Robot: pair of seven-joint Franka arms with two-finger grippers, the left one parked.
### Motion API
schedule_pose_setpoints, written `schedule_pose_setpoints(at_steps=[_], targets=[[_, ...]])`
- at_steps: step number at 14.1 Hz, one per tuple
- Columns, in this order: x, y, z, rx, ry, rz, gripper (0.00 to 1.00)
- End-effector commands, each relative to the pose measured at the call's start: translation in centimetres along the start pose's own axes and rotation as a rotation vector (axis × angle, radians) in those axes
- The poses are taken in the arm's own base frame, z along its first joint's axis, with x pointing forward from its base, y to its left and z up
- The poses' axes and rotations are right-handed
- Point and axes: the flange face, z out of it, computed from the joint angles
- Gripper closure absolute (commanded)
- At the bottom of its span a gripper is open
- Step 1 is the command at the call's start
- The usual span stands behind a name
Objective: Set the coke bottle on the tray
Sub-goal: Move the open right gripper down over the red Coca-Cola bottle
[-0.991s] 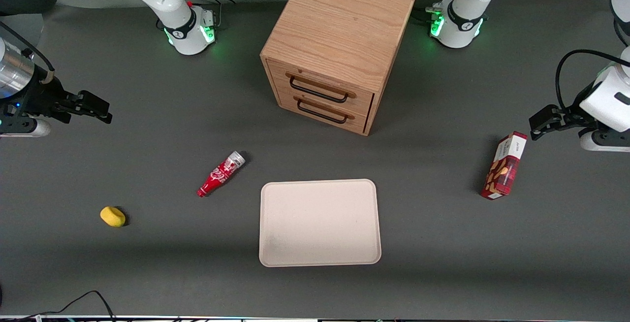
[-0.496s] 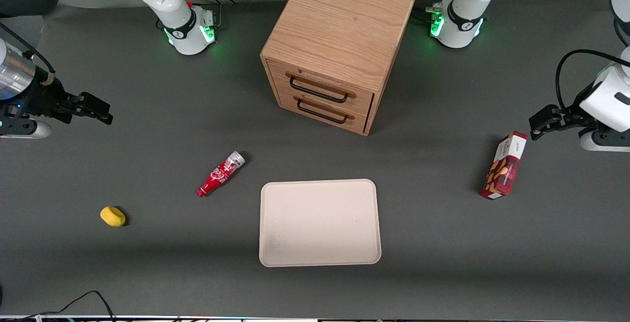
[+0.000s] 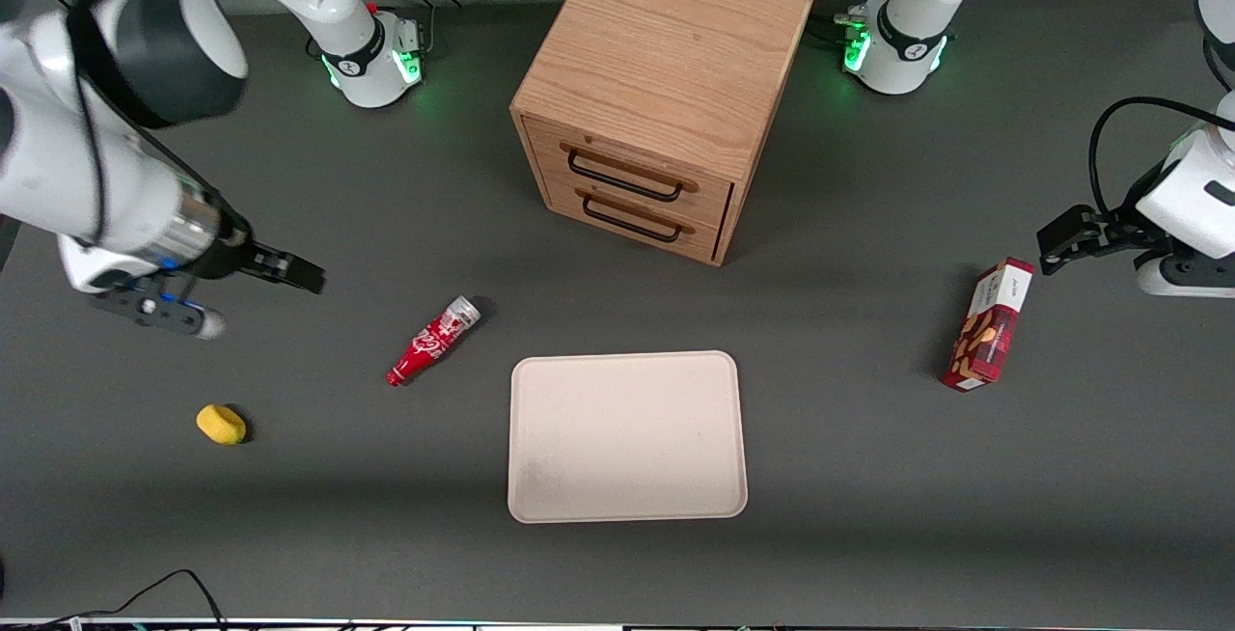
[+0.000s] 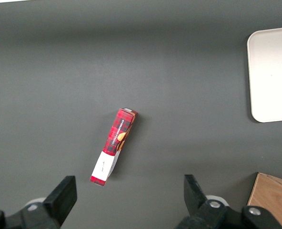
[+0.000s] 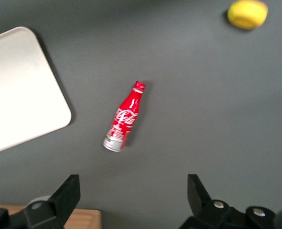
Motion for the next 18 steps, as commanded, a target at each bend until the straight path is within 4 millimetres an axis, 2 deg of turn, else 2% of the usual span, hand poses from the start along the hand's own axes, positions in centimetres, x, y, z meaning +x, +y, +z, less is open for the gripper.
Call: schedule_pose_setpoints(at_steps=[1,2,4,6,8,10,15,18], targets=[[0.3,-2.1,4.7,-0.012,-0.019,0.173,0.0],[0.2,-2.9,6.5,-0.007,-0.019,0.222,0.0],[0.4,-3.3,10.8,0.006,-0.008,0.293,0.0],[0.4,-3.9,16.2,0.016,-0.002,0.337,0.0],[0.8,-4.5,19.8,0.004,0.003,0.426,0.0],[0.3,-5.5,23.4,0.007,-0.003,0.467,0.0],[0.2,-4.8,29.7,0.043,-0.013,0.487,0.0],[0.7,-3.8,32.2,0.026,-0.023,0.496,0.0]])
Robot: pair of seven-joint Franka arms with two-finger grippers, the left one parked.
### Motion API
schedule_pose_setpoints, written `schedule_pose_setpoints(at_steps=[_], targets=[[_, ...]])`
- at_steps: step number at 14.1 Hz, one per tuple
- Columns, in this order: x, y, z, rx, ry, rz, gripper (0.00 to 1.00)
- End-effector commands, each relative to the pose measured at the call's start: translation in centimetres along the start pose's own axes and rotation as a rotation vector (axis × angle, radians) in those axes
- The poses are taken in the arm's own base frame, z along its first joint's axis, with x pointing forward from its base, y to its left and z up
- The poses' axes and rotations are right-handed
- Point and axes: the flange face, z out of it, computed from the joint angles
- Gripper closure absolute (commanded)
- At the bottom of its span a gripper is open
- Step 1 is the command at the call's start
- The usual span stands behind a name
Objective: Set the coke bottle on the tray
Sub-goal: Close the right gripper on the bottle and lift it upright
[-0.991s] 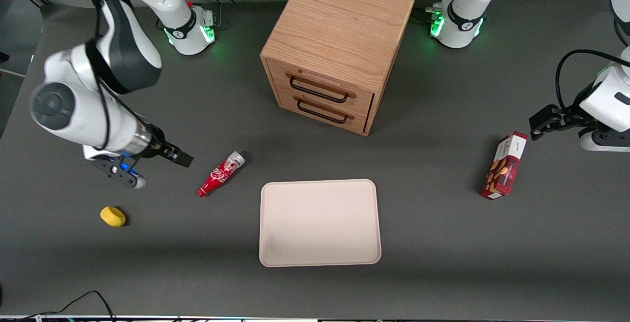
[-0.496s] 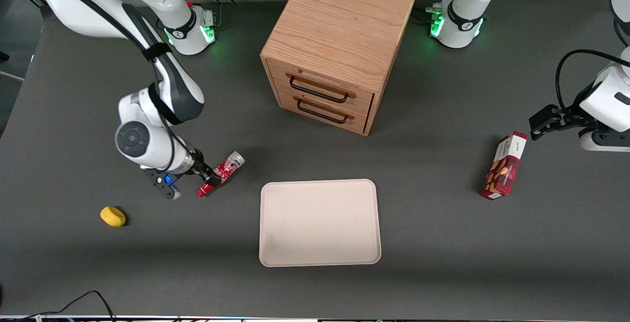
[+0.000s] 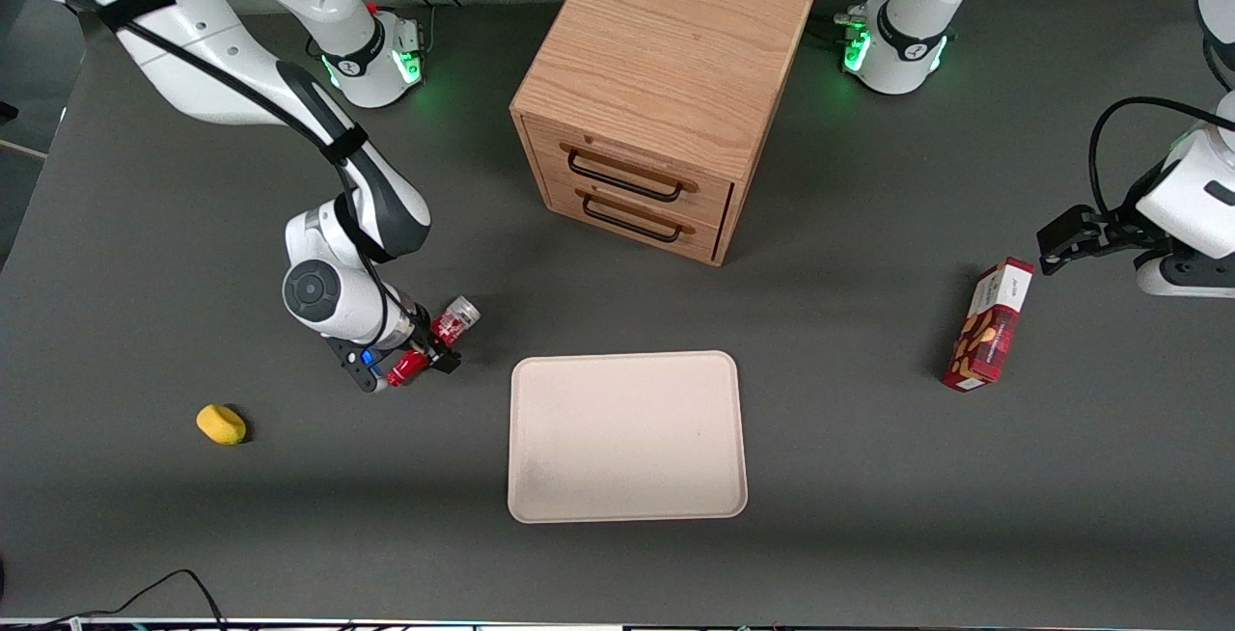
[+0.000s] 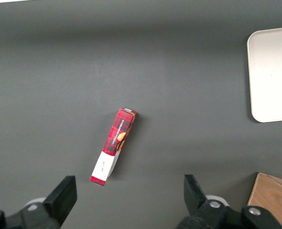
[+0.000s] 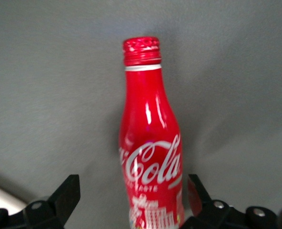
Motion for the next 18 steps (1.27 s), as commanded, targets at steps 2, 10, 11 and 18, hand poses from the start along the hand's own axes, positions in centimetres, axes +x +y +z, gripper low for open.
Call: schedule_pose_setpoints(at_steps=[2,10,11,18], targets=[[0.7,0.4,1.3,-0.009,0.017,0.023,0.05],[0.8,-0.2,-0.2,0.007,0.025,0.029,0.96],[0.5,-0.4,-1.0,0.006,0.027,0.026,0.98],[0.9,-6.1,-15.8,0.104,0.12,-0.183,0.97]])
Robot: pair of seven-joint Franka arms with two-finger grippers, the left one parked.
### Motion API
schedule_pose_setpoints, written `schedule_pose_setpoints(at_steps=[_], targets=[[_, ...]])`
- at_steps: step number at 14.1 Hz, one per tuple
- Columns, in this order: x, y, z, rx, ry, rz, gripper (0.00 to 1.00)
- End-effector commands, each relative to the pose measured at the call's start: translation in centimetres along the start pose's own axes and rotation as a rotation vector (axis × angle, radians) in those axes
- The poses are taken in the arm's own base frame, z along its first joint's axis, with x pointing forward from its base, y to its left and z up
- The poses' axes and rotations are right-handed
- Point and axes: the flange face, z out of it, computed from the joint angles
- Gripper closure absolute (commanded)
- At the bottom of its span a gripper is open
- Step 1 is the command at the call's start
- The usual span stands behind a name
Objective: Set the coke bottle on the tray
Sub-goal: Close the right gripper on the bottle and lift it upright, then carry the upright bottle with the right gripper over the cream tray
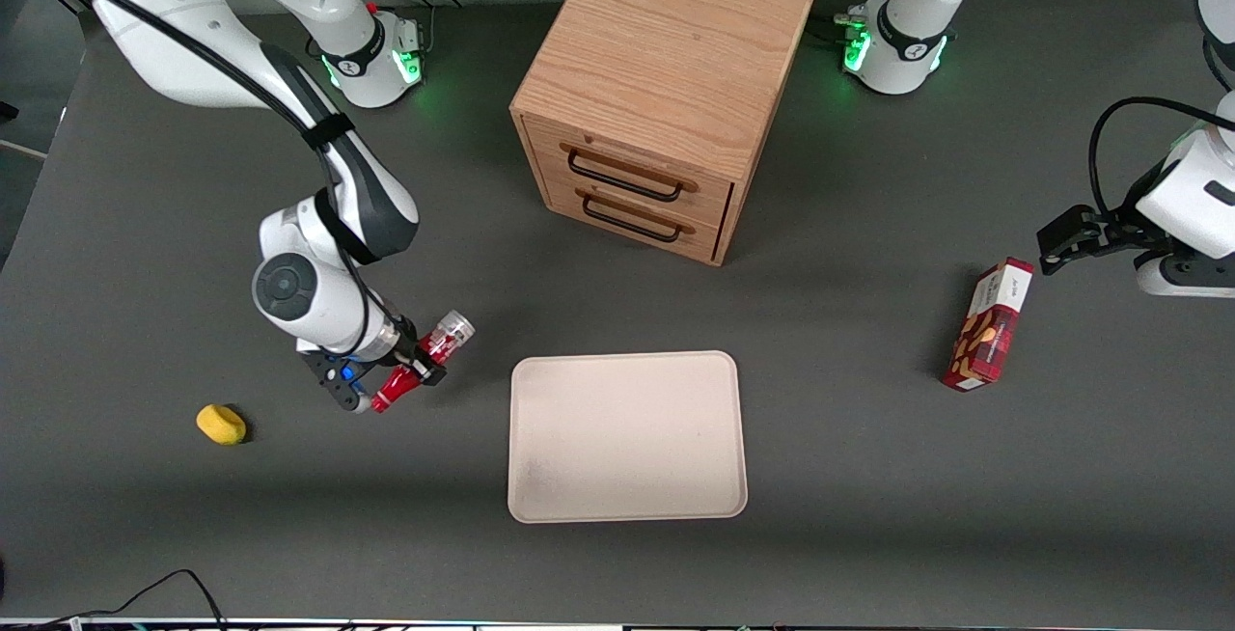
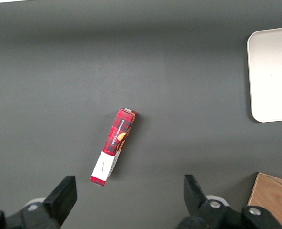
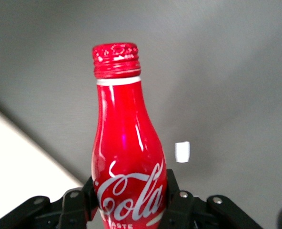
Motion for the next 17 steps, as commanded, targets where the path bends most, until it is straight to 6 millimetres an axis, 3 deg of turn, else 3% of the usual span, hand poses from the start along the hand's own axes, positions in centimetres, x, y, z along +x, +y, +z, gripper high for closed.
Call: schedule_pose_setpoints(at_steps=[1,4,7,9,12,13,17], targets=[[1.1,-3.3,-6.2,0.041,0.038,-0.125,0.97],[0.7,-7.1,-10.0,0.087,0.067,-0.271,0.97],[-0.5,-10.6,-8.5,0.068,0.109,-0.553,0.97],[-1.1,-12.3,-5.7,0.075,0.085,-0.629,0.97],[-4.7,-15.6,-0.4,0.081,0.044,-0.779,1.0],[-5.6,-16.0,1.5,0.075,0.023,-0.792,1.0],[-5.8,-15.5,6.5,0.049,-0.033,-0.894,1.0]])
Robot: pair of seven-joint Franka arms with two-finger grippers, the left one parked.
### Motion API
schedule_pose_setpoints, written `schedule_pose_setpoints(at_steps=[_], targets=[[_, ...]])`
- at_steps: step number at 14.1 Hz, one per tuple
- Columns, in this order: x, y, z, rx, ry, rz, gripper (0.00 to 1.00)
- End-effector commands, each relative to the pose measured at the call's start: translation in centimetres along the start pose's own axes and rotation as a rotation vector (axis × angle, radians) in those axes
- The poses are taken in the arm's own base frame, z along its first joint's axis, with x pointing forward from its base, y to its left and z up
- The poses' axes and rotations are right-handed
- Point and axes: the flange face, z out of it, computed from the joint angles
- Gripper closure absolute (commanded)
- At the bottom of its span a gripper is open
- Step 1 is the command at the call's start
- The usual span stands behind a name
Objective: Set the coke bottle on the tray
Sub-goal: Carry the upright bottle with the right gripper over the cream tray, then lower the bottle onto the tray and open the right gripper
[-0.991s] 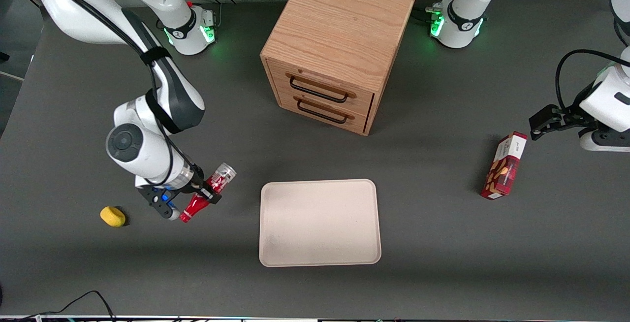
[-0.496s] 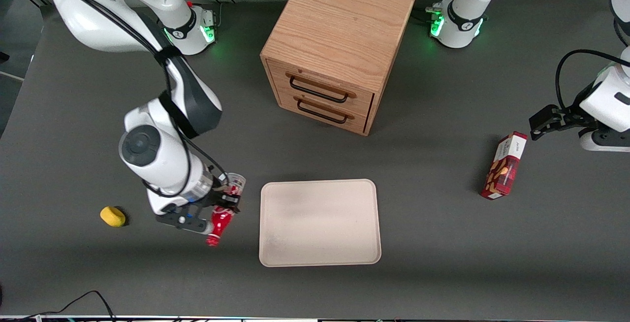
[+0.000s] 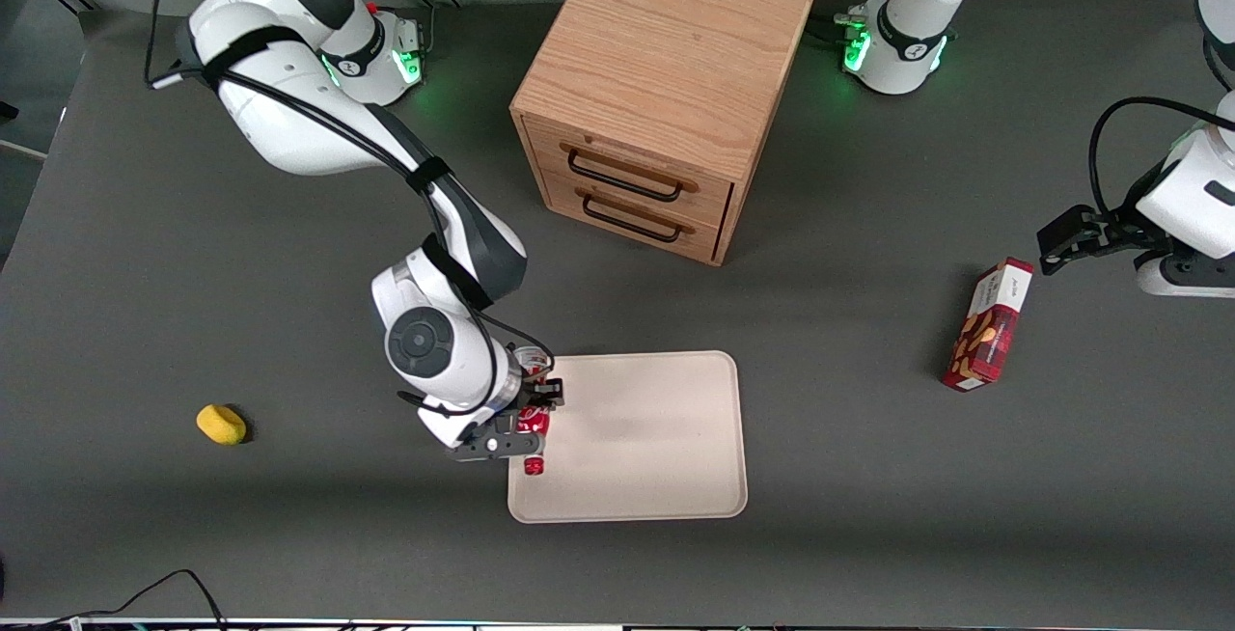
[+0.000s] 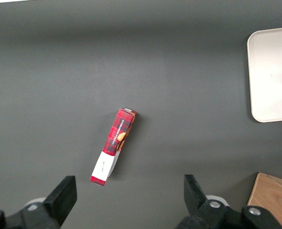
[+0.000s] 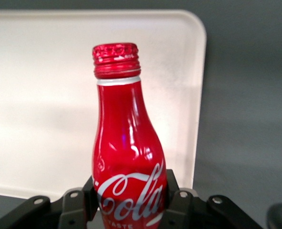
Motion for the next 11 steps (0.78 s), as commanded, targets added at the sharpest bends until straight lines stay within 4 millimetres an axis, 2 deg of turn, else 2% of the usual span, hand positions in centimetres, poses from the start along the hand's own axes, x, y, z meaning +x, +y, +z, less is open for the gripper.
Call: schedule_pose_setpoints(at_steps=[1,5,11], targets=[[0.8,0.7,1.7,0.006,-0.017,-0.035,1.0],[0.6,1.5,4.6,0.018,-0.048,-0.012,1.0],[1.6,2.6,4.2,0.068,-0.03,0.034,1.0]])
